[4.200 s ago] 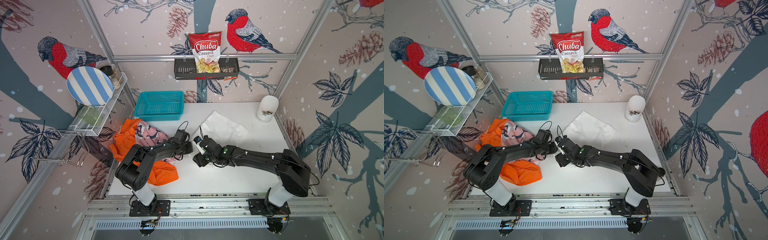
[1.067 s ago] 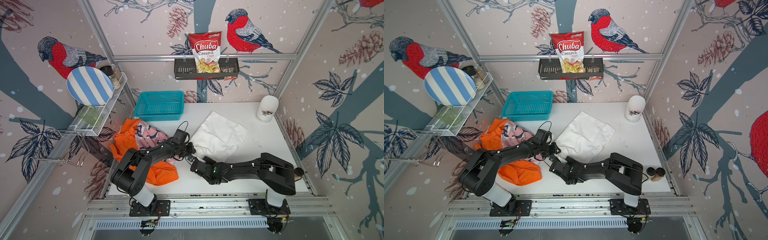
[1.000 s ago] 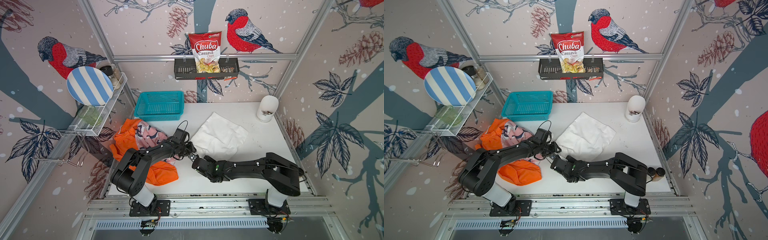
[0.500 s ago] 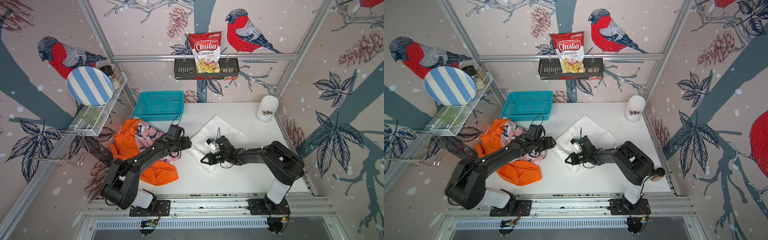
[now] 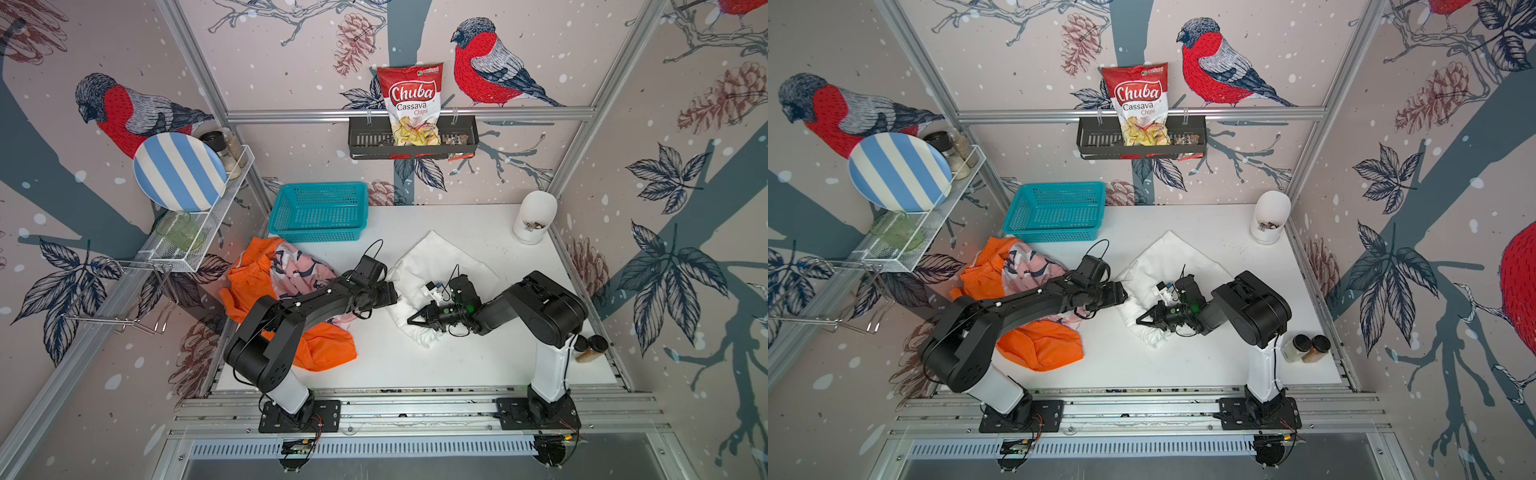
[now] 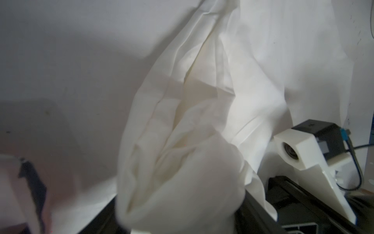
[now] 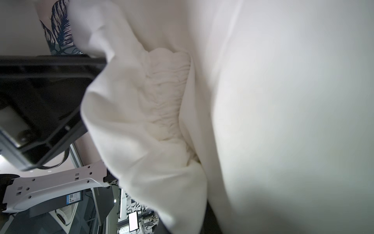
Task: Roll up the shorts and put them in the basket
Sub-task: Roll the shorts at the center of the board.
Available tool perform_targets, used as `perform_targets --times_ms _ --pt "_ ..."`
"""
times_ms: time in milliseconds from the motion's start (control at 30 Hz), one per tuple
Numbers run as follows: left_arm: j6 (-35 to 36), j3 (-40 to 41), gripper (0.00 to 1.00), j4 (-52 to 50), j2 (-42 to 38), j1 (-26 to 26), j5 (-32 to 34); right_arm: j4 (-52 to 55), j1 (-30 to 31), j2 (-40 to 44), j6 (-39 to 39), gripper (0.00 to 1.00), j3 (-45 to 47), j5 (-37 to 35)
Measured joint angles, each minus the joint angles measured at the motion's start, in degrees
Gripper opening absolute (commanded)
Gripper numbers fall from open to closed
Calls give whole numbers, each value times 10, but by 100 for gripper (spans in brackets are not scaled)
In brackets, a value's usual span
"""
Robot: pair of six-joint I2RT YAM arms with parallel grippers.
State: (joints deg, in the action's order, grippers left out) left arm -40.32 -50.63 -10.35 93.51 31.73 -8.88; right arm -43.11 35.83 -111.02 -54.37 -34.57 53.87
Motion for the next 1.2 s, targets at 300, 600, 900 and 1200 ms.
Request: perform_targets --times_ms 300,600,900,1200 --pt "11 -12 22 47 60 -1 3 257 32 146 128 56 -63 -162" --pt "20 5 21 83 62 -5 -3 567 232 228 315 74 -214 -600" --pt "29 9 20 93 62 -9 -16 659 370 161 423 85 -271 -834" --pt "33 21 20 97 52 -19 -27 653 354 71 455 79 -255 -871"
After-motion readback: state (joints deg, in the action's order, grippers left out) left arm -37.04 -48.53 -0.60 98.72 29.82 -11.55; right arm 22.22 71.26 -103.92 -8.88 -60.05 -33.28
